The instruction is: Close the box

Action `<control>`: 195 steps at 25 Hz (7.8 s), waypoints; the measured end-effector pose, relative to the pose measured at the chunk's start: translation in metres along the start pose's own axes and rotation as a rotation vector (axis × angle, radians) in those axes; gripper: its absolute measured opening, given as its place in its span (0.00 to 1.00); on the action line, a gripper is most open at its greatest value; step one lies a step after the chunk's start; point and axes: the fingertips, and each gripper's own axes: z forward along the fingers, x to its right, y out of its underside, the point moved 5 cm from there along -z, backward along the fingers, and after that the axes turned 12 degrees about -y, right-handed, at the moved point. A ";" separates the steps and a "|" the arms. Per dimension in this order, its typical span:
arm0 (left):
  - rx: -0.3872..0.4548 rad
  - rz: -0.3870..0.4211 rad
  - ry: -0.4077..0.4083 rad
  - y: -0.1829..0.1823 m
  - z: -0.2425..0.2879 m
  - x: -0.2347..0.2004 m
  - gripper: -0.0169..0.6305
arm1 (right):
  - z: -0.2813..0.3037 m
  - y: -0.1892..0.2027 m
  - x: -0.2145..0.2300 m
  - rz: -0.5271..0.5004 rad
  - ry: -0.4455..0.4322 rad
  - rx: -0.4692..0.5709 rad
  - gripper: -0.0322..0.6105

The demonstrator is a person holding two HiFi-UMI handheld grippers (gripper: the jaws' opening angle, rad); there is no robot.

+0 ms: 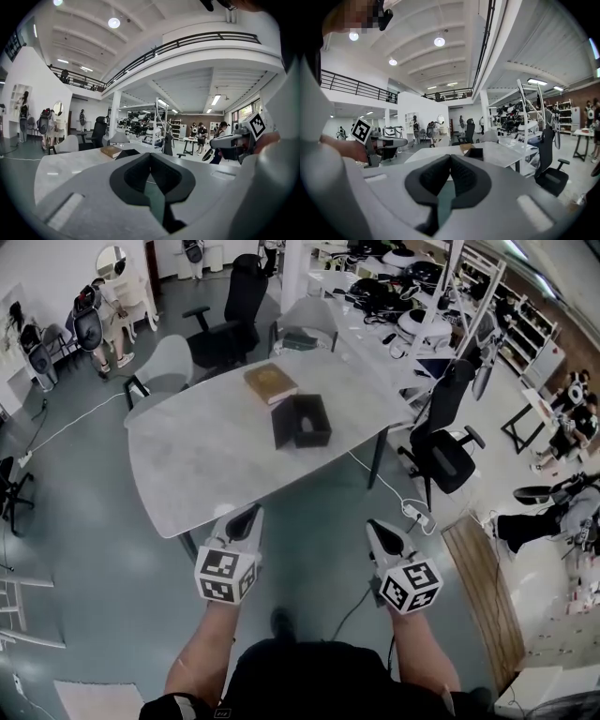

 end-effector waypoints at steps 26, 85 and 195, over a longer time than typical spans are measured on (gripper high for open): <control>-0.023 0.044 -0.070 -0.031 0.145 -0.020 0.04 | 0.110 -0.042 0.133 0.015 -0.095 0.045 0.05; -0.377 0.095 -0.049 0.094 0.422 -0.091 0.35 | 0.396 0.021 0.327 0.151 -0.147 -0.359 0.05; -0.311 -0.263 -0.092 0.039 0.463 -0.098 0.14 | 0.317 -0.021 0.327 0.188 -0.063 -0.166 0.06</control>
